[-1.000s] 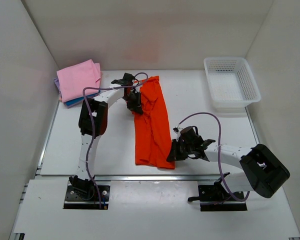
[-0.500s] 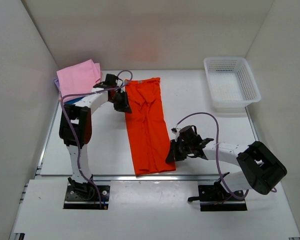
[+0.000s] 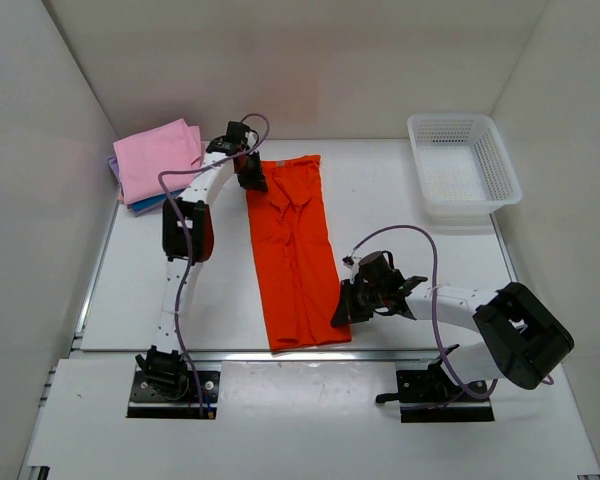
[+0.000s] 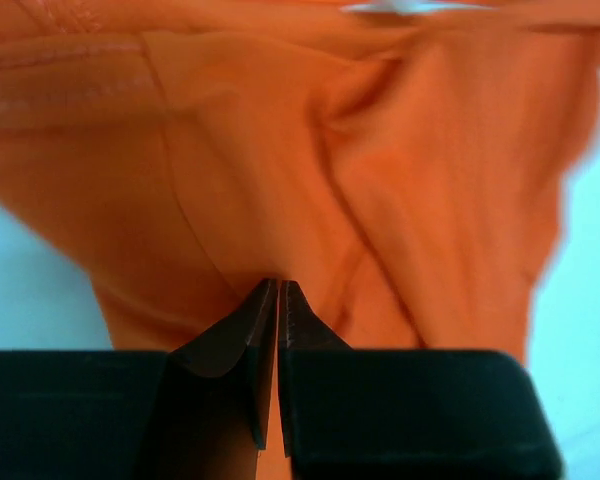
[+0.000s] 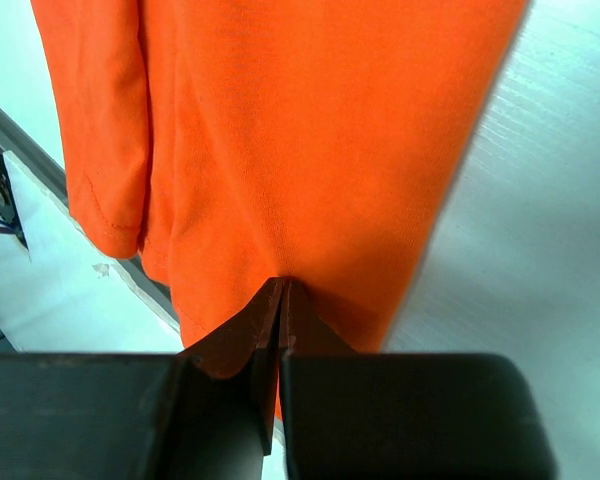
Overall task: Fold and stack the t-shirts
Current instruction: Rotate the tshirt 95 degrees
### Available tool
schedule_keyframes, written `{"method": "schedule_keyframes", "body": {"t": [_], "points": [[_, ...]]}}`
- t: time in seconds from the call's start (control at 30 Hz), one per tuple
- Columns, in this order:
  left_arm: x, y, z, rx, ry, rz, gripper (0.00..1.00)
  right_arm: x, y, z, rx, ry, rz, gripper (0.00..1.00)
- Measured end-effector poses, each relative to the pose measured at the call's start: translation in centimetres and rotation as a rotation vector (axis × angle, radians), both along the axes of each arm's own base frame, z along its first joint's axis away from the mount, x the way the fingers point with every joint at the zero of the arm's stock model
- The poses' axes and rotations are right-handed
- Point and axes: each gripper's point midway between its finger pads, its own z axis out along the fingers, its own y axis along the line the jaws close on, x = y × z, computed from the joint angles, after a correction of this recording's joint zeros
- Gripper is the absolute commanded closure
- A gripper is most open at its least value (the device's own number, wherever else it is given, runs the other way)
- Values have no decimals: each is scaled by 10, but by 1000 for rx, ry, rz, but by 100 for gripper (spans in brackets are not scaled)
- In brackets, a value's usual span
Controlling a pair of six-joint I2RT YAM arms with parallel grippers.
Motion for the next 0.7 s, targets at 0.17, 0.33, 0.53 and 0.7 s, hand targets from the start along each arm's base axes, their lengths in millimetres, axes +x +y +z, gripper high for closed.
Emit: {"method": "schedule_keyframes", "body": {"t": [0.17, 0.33, 0.53, 0.7], "points": [[16, -1, -21, -12, 37, 45, 85, -1, -1, 1, 0, 6, -5, 100], [17, -4, -25, -66, 51, 92, 87, 0, -2, 1, 3, 16, -18, 99], [36, -27, -24, -214, 28, 102, 92, 1, 2, -1, 54, 50, -30, 98], [40, -42, -22, -312, 17, 67, 87, 2, 13, -1, 82, 62, 3, 94]]}}
